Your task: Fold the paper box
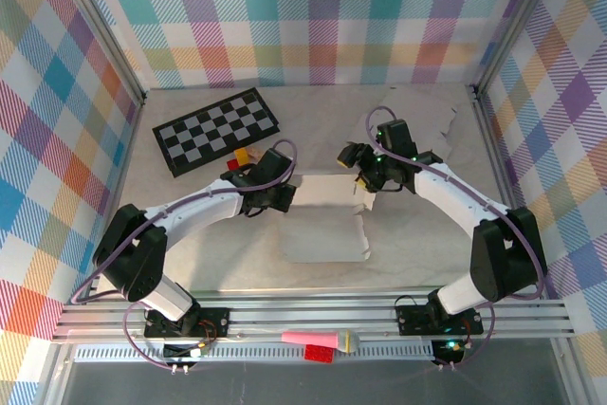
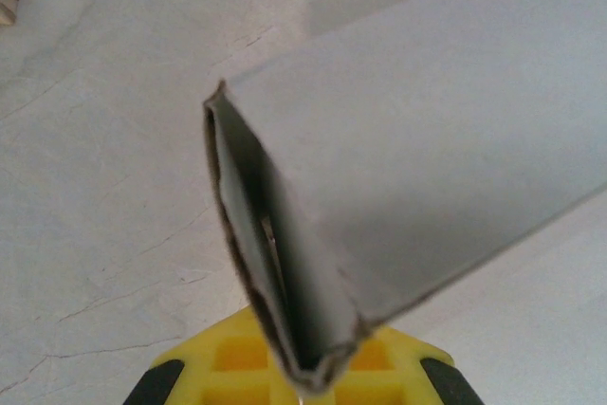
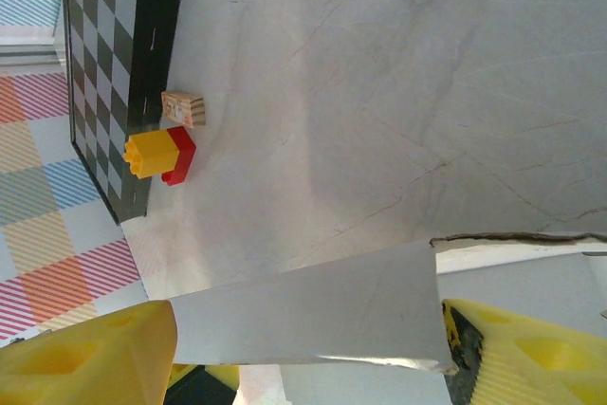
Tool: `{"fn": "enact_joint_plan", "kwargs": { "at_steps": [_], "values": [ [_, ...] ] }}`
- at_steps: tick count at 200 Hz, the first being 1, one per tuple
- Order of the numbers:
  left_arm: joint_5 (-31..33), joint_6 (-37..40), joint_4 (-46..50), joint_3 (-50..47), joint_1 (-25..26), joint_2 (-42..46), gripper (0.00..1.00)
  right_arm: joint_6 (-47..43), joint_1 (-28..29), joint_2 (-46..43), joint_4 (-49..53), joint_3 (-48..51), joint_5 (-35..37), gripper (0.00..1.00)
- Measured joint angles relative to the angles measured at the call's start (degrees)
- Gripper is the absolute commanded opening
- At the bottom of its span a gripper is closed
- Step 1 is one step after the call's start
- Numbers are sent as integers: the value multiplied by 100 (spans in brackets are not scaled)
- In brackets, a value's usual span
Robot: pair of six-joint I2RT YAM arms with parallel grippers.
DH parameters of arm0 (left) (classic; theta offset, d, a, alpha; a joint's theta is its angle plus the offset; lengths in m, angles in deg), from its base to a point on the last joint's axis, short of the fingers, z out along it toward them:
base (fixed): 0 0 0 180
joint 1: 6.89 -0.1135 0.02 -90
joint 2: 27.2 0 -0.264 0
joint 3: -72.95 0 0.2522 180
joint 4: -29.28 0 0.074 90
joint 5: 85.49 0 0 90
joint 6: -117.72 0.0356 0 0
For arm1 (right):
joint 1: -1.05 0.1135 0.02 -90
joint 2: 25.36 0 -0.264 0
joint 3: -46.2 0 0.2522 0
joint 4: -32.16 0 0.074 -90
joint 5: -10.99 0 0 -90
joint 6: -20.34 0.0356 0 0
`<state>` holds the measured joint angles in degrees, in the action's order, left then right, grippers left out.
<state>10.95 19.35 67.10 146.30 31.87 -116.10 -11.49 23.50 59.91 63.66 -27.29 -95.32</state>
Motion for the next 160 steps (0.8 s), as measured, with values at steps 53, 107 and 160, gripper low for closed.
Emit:
{"fn": "enact_joint_plan", "kwargs": {
  "at_steps": [53,107,160],
  "values": [
    [-256,-205,92,136,-306,-20,0,-11,0,-1069,162,682,516,71],
    [-619,-275,326,476,-442,-175,0,-205,-2,-1217,-181,1539,601,64],
    [-772,-273,544,625,-485,-289,0,-645,-136,-448,-785,1543,625,59]
  ]
}}
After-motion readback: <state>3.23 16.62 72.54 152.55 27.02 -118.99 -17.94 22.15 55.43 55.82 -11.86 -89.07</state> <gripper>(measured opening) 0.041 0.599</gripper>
